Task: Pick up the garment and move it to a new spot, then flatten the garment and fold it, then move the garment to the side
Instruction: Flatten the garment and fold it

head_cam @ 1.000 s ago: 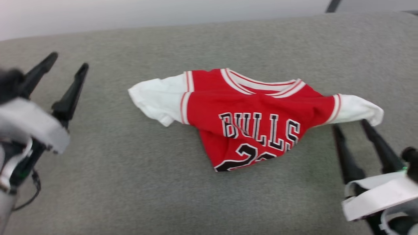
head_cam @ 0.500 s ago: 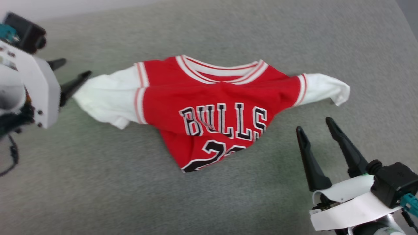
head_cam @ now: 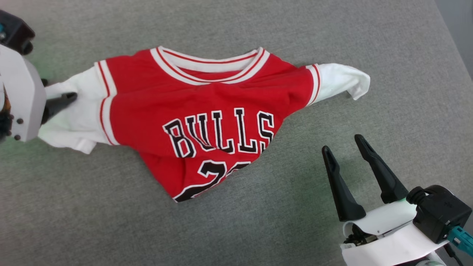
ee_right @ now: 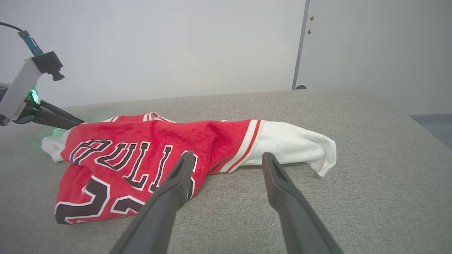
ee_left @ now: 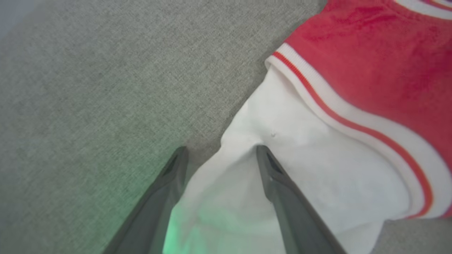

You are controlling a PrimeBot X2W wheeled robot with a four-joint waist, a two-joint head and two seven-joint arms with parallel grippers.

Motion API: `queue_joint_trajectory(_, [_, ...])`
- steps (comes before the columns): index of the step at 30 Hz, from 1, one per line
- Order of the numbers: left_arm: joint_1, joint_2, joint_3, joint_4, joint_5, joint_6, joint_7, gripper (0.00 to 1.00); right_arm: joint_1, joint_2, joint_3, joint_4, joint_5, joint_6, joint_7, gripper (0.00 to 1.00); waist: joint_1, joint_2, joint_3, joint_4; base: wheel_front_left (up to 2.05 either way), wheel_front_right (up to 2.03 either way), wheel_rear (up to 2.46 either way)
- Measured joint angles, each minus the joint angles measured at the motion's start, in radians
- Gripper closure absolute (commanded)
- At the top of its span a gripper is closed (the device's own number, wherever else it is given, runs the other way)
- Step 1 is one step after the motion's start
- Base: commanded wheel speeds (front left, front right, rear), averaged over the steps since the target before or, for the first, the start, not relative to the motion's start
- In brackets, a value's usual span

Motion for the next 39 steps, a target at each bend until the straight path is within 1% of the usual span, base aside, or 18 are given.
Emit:
queue_joint_trajectory(6, [-0.043,0.007,-0.059,-0.006,-0.094,0.002,0.048,0.0,0.0,0.0,-0.002,0.001,0.004,0.0,0.0,0.0,0.0,0.0,0.012,-0.009,0.0,0.0,0.0])
queue_joint_trajectory(8, [-0.053,0.009,-0.075,-0.019,-0.101,0.002,0.065,0.0,0.0,0.0,-0.002,0.003,0.004,0.0,0.002,0.0,0.0001,0.0,0.011,-0.007,0.0,0.0,0.0])
queue_joint_trajectory(9, [-0.058,0.01,-0.08,-0.023,-0.104,0.002,0.067,0.11,-0.001,0.0,-0.002,0.003,0.007,0.0,0.008,0.0,0.0,0.0,0.012,-0.007,0.0,0.0,0.0])
queue_joint_trajectory(10, [-0.06,0.011,-0.084,-0.025,-0.109,0.002,0.067,0.32,-0.005,0.0,0.001,0.005,0.008,0.0,0.015,0.0,0.0,0.0,0.012,-0.006,0.0,0.0,0.0])
queue_joint_trajectory(11, [-0.063,0.011,-0.088,-0.026,-0.11,0.002,0.067,0.49,-0.012,0.0,0.006,0.006,0.002,0.0,0.03,0.0,0.0,0.0,0.013,-0.005,0.0,0.0,0.0])
queue_joint_trajectory(12, [-0.066,0.012,-0.093,-0.028,-0.107,0.002,0.067,0.62,-0.027,0.0,0.01,0.008,-0.001,0.0,0.047,0.0,0.0,0.0,0.015,-0.005,0.0,0.0,0.0])
queue_joint_trajectory(13, [-0.068,0.013,-0.096,-0.028,-0.106,0.002,0.065,0.81,-0.048,0.0,0.014,0.01,-0.007,0.0,0.069,0.0,0.0,0.0,0.016,-0.005,0.0,0.0,0.0])
queue_joint_trajectory(15, [-0.077,0.013,-0.102,-0.028,-0.104,0.001,0.056,0.89,-0.103,-0.007,0.025,0.02,-0.016,0.0,0.142,0.0,0.0,0.0,0.02,-0.006,0.0,0.0,0.0])
queue_joint_trajectory(16, [-0.08,0.012,-0.105,-0.028,-0.102,0.001,0.049,0.96,-0.136,-0.022,0.032,0.028,-0.013,0.0,0.183,0.0,0.0,0.0,0.023,-0.006,0.0,0.0,0.0])
queue_joint_trajectory(17, [-0.083,0.008,-0.107,-0.03,-0.102,0.001,0.048,0.96,-0.173,-0.039,0.028,0.038,0.0,0.0,0.225,0.0,0.0,0.0,0.025,-0.004,0.0,0.0,0.0])
queue_joint_trajectory(19, [-0.089,-0.002,-0.111,-0.029,-0.105,0.0,0.042,1.0,-0.26,-0.086,0.016,0.067,0.036,0.0,0.323,0.0,0.0,0.0,0.029,0.002,0.0,0.0,0.0])
queue_joint_trajectory(22, [-0.1,-0.014,-0.114,-0.031,-0.111,0.0,0.041,1.0,-0.403,-0.141,-0.03,0.119,0.109,0.0,0.447,0.0,0.0,0.0,0.038,0.015,0.0,0.0,0.0])
queue_joint_trajectory(26, [-0.117,-0.023,-0.116,-0.038,-0.11,0.0,0.033,1.0,-0.566,-0.222,-0.079,0.209,0.157,0.0,0.573,0.0,0.0,0.0,0.052,0.033,0.0,0.0,0.0])
queue_joint_trajectory(30, [-0.128,-0.03,-0.116,-0.043,-0.11,-0.002,0.027,1.0,-0.647,-0.272,-0.098,0.289,0.218,0.0,0.672,0.0,0.0,0.0,0.067,0.046,0.0,0.0,0.0])
queue_joint_trajectory(33, [-0.138,-0.036,-0.117,-0.053,-0.113,-0.002,0.021,1.0,-0.683,-0.297,-0.122,0.336,0.241,0.0,0.712,0.0,0.0,0.0,0.077,0.052,0.0,0.0,0.0])
queue_joint_trajectory(35, [-0.142,-0.035,-0.116,-0.061,-0.113,-0.002,0.02,1.0,-0.685,-0.32,-0.108,0.365,0.239,0.0,0.722,0.0,0.0,0.0,0.083,0.054,0.0,0.0,0.0])
queue_joint_trajectory(39, [-0.149,-0.032,-0.115,-0.075,-0.111,-0.003,0.017,1.0,-0.685,-0.313,-0.076,0.412,0.254,0.0,0.705,0.0,0.0,0.0,0.095,0.058,0.0,0.0,0.0])
